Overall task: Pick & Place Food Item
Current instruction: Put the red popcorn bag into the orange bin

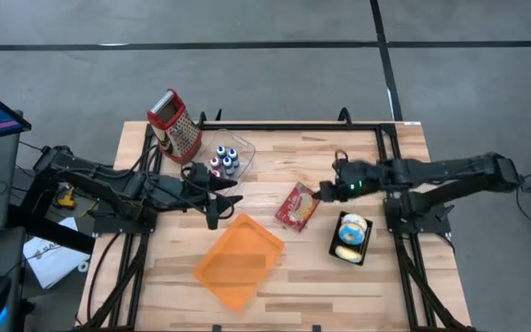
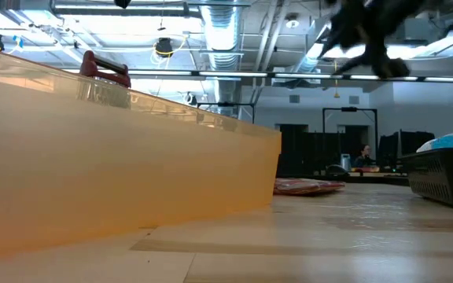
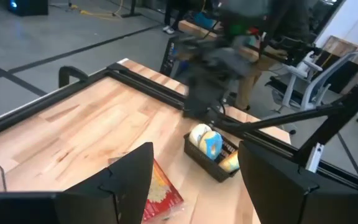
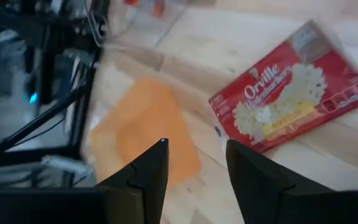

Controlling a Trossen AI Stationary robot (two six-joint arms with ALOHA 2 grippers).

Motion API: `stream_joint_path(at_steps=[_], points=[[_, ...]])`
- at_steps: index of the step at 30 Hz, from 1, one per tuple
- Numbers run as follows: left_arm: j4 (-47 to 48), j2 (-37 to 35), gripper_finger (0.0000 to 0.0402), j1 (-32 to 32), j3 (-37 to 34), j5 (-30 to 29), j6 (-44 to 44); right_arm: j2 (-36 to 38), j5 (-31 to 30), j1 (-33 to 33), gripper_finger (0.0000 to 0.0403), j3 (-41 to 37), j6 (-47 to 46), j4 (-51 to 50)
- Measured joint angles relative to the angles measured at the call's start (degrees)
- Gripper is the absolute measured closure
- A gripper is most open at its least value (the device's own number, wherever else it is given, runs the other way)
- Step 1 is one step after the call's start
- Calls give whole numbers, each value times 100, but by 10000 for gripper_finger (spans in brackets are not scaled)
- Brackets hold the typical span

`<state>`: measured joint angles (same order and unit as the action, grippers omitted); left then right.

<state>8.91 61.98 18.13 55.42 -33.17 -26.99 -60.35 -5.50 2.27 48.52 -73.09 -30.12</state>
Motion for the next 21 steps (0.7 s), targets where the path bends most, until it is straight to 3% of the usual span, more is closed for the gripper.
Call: stream_joint_path(at_steps=[4, 8, 16, 21], points=[[-6, 2, 170, 135, 0, -49, 1, 94, 1534, -1074, 248, -573, 602, 346], [-142, 1, 170, 288, 0, -284, 12, -284, 2300, -1779, 250, -342, 1562, -144], [-230, 0, 170, 329, 0, -457, 20, -2076, 2835, -2655, 250, 1305, 4508, -2074], [-276, 0, 170, 311, 0, -588, 17, -3244, 2906, -3154, 243, 1905, 5242, -2202]])
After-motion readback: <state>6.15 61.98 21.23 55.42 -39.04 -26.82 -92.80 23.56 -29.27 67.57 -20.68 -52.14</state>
